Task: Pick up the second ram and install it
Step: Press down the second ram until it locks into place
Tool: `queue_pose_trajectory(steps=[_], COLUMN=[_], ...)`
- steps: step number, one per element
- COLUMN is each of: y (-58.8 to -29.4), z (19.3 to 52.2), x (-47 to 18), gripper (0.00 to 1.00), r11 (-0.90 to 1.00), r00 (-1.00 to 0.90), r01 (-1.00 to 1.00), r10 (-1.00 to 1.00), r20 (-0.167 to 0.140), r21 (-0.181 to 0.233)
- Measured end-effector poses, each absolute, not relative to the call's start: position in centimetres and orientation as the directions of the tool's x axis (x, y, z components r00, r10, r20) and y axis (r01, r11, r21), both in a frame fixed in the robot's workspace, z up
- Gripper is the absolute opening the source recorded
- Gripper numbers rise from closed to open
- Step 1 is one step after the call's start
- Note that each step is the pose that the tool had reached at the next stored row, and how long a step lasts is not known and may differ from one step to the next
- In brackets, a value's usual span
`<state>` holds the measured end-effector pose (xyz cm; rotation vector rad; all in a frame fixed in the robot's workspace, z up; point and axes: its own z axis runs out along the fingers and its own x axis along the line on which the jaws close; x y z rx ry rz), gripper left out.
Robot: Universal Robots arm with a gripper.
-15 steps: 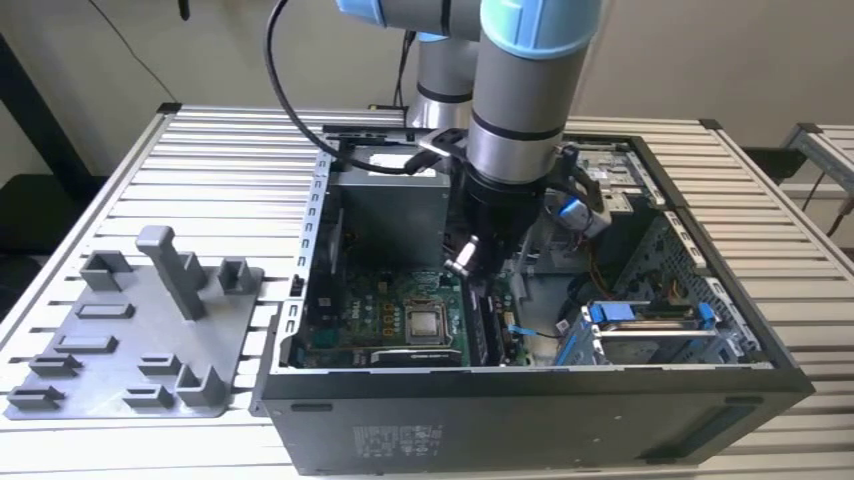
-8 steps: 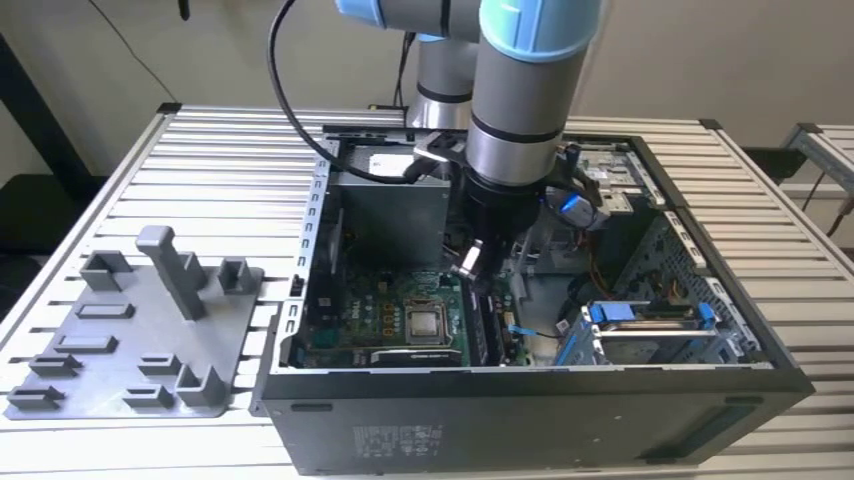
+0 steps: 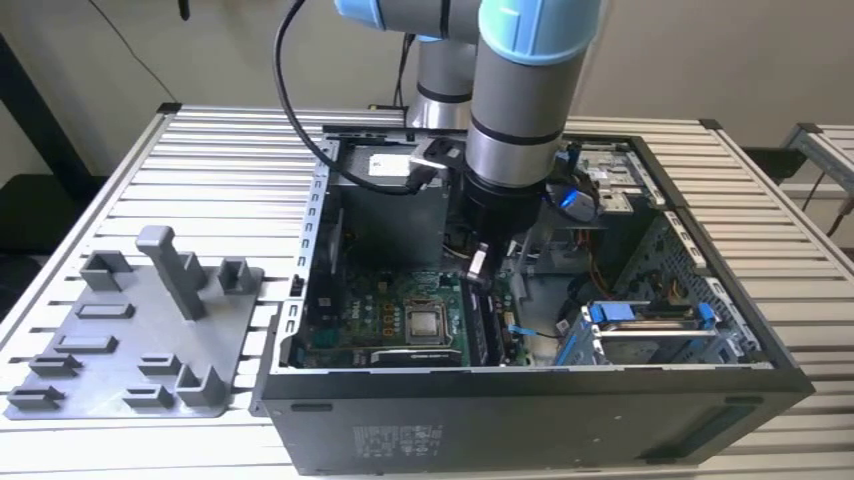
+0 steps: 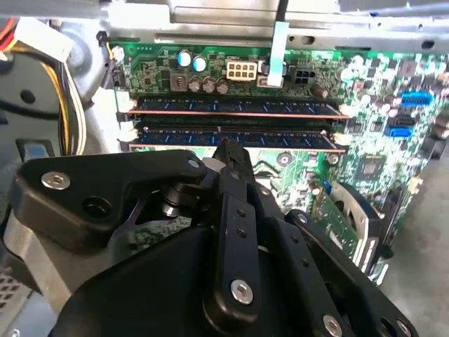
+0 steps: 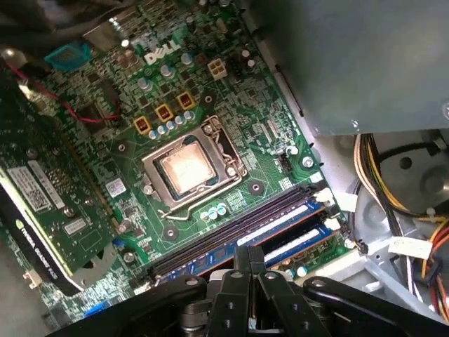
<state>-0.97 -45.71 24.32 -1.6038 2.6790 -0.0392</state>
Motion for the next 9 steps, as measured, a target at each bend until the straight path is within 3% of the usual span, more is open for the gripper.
queue_pose_trajectory(steps=[9], y=[-45.71], z=[24.24], x=[-1.14], gripper=[0.11], r11=[0.340], r00=[-0.340], r01=[-0.940], r10=[-0.941], r20=[-0.003], r21=[-0.031])
